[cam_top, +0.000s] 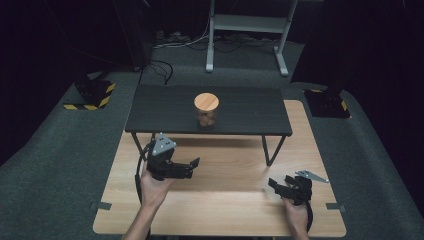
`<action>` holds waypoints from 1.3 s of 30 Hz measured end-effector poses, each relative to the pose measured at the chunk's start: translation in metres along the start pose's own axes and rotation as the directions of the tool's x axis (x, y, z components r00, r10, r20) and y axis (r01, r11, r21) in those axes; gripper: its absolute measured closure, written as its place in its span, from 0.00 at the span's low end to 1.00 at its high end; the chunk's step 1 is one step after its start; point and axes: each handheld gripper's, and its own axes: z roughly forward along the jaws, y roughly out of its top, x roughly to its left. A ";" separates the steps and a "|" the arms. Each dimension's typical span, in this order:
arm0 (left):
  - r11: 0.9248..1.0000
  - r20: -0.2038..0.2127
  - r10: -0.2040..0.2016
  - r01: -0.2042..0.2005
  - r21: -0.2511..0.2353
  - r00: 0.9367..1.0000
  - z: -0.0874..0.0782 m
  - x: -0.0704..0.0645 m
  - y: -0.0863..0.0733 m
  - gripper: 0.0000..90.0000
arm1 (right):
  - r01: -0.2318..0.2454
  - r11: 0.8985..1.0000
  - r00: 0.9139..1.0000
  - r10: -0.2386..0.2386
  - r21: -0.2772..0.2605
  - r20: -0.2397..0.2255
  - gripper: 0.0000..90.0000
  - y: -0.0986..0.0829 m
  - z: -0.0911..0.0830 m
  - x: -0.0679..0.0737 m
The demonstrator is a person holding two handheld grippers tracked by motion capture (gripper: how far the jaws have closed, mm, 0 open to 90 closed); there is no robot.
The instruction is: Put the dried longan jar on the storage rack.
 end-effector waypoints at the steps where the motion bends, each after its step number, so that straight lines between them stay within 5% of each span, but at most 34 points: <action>1: 1.000 0.008 -0.014 0.014 0.009 1.000 0.003 0.001 -0.004 0.00 | 0.000 1.000 1.000 0.000 0.000 0.000 0.13 0.000 0.000 0.000; 4: 0.999 0.012 -0.032 0.032 0.036 0.999 0.014 0.003 -0.014 0.00 | 0.001 1.000 1.000 -0.001 0.001 0.000 0.14 0.000 0.000 0.000; 12: 0.989 -0.083 -0.048 0.059 0.138 0.995 0.057 -0.008 -0.046 0.00 | 0.002 1.000 1.000 -0.002 0.001 0.002 0.14 0.000 0.000 0.000; 18: 0.984 -0.133 -0.035 0.058 0.169 0.990 0.079 -0.015 -0.064 0.00 | 0.000 1.000 1.000 0.000 0.001 0.000 0.13 0.000 0.000 0.000; 28: 0.977 -0.168 -0.125 0.150 0.149 0.978 0.091 -0.005 -0.087 0.00 | 0.000 1.000 1.000 0.000 0.001 -0.001 0.14 0.000 0.000 0.000; 39: 0.974 -0.173 -0.154 0.179 0.136 0.973 0.094 -0.003 -0.098 0.01 | -0.001 1.000 1.000 0.001 0.001 -0.004 0.14 0.000 0.000 -0.001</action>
